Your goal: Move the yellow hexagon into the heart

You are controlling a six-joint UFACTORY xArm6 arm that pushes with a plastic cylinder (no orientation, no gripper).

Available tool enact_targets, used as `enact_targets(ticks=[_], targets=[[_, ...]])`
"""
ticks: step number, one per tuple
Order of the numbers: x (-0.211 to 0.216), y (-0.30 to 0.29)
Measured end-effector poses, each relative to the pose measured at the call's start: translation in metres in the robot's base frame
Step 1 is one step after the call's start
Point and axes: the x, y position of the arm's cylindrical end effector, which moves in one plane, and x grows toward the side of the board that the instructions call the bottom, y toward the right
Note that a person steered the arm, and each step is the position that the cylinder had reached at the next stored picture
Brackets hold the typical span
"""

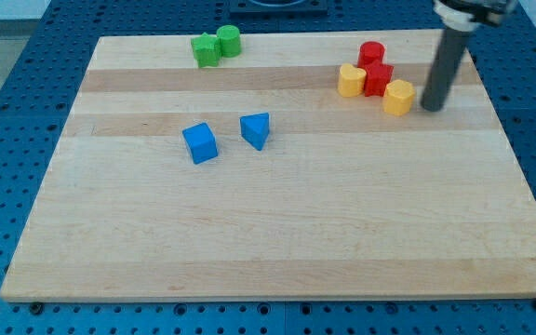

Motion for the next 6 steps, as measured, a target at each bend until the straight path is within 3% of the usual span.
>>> enact_targets(ticks=[5, 6], targets=[[-0.015, -0.172], [-0.037, -0.227]])
